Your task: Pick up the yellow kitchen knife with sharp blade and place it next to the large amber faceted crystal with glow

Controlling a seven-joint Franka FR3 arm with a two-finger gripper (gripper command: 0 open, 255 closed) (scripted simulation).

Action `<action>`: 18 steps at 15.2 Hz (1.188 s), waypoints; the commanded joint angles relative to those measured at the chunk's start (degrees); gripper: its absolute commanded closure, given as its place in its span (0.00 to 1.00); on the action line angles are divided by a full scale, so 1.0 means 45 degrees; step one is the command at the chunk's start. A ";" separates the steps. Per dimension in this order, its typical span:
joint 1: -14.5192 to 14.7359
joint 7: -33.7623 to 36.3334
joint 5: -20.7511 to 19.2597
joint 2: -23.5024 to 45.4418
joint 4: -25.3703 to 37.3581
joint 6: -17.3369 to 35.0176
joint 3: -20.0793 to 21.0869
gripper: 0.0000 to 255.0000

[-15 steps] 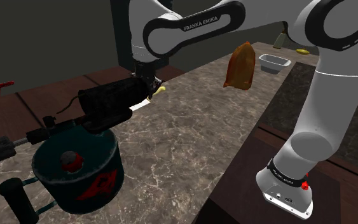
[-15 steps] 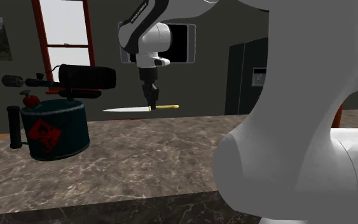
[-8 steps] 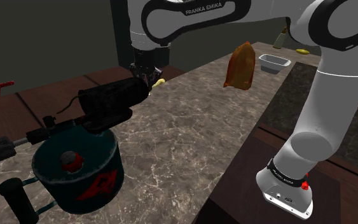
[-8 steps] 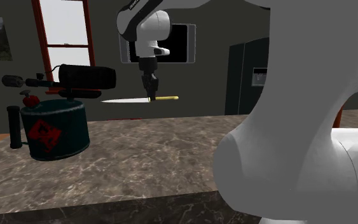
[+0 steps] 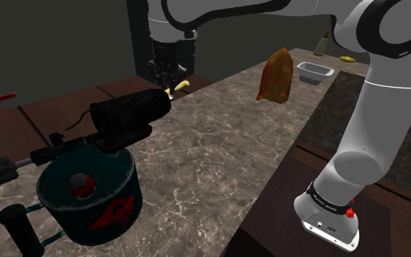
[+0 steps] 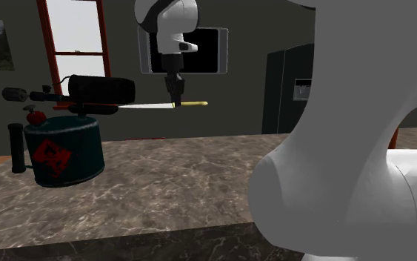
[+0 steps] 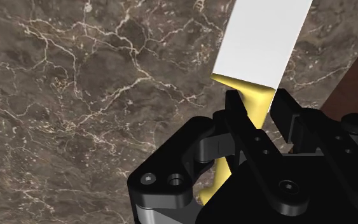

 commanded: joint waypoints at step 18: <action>0.0686 -0.0075 -0.0420 0.0793 0.4327 -0.3644 0.0102 1.00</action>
